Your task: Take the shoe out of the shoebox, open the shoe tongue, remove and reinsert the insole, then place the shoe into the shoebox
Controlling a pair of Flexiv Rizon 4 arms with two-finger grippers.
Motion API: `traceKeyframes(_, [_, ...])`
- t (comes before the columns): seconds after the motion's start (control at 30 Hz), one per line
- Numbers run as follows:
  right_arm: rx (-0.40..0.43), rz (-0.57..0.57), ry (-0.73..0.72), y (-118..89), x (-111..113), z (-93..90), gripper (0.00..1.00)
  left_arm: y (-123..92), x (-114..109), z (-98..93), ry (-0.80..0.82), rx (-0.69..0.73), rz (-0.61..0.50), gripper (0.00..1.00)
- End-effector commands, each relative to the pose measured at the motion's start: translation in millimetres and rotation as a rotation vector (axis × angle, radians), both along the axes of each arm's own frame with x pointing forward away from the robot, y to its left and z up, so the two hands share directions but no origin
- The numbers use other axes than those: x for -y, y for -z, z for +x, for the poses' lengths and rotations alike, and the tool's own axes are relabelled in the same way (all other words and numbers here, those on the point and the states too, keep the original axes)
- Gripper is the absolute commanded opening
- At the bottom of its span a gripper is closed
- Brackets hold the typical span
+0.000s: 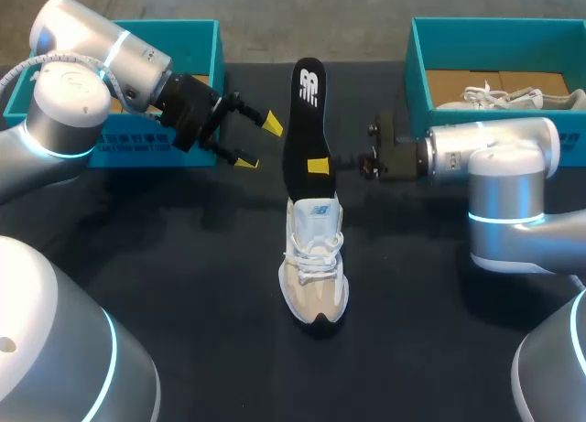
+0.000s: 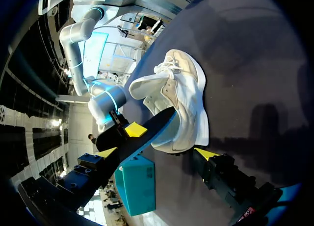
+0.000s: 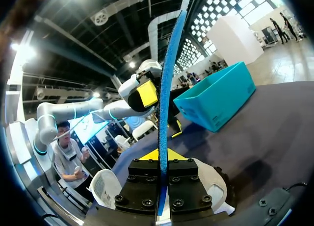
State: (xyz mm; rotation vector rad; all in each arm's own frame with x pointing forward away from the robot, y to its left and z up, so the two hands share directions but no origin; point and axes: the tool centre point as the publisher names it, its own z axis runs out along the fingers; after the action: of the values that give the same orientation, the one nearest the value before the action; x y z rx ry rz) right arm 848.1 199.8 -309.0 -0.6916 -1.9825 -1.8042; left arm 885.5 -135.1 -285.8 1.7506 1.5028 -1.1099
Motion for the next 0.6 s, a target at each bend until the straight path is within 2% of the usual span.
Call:
traceKeyframes(0.03, [-0.003,0.000,0.006,3,-1,-3.7,0.00,0,1,0.2,0.000,0.001,-0.001,1.00])
traceKeyframes(0.6, [-0.032,-0.017,0.022,16,4,-20.9,0.00,0,1,0.2,0.000,0.001,-0.001,1.00])
